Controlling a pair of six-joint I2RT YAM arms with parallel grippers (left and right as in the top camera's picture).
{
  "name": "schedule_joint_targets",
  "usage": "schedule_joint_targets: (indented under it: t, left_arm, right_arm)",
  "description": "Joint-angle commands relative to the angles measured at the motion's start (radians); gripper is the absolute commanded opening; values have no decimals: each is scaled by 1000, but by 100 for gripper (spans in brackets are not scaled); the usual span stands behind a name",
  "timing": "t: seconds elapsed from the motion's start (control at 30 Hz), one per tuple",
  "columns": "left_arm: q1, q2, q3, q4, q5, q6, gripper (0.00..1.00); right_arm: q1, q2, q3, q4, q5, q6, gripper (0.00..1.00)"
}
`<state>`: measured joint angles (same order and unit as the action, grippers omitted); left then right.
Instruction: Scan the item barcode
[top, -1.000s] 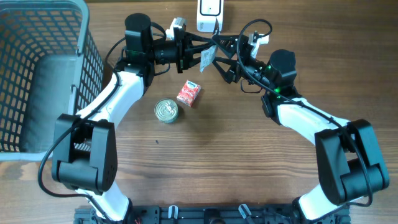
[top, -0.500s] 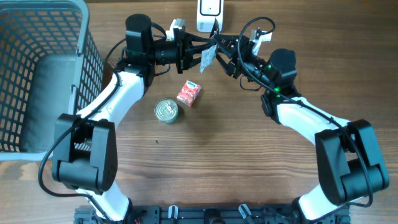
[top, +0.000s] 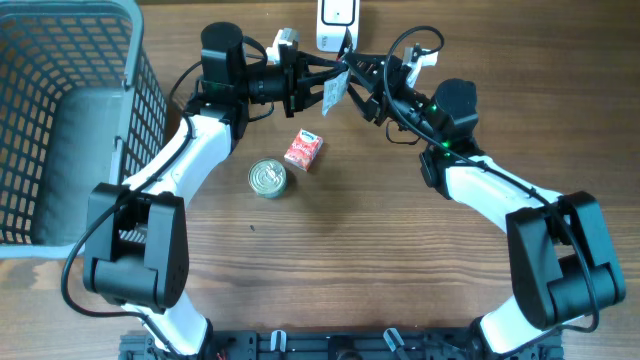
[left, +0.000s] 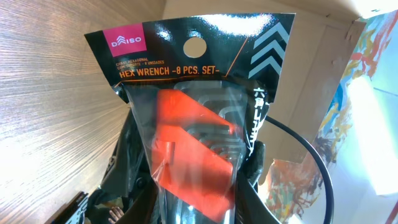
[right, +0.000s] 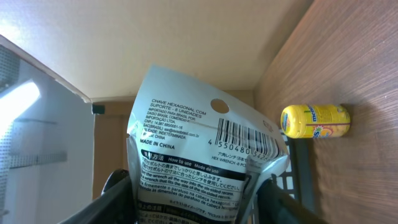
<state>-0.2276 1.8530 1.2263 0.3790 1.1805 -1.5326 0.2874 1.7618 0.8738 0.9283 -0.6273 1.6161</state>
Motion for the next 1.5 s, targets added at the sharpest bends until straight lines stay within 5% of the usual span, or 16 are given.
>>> schedule_joint_targets:
  t: [0.0,0.5,0.6,0.7,0.73,0.93,1.13,1.47]
  left_arm:
    - [-3,-28,5,3,31,-2,4]
    - [-3,-28,5,3,31,-2,16]
    - [-4,-28,5,3,31,-2,38]
    - [-3,-28,5,3,31,-2,96]
    - [-4,-28,5,3,31,-2,100]
    - [-4,-28,5,3,31,-2,100]
    - [-5,-28,5,3,31,-1,100]
    - [15,-28,5,3,7,90,100]
  right_arm:
    - [2,15,5,14,5,33,57]
    - [1,15,5,47,-33,-8,28]
    - [1,15,5,47,-49,-19,25]
    - [1,15,5,47,-54,-48,25]
    - [1,15,5,47,-55,-53,24]
    - [-1,15,5,2,-58,-75,22]
    - [-63,15,5,-141,-48,-243,22]
    - [-201,15,5,-126,-227,-313,20]
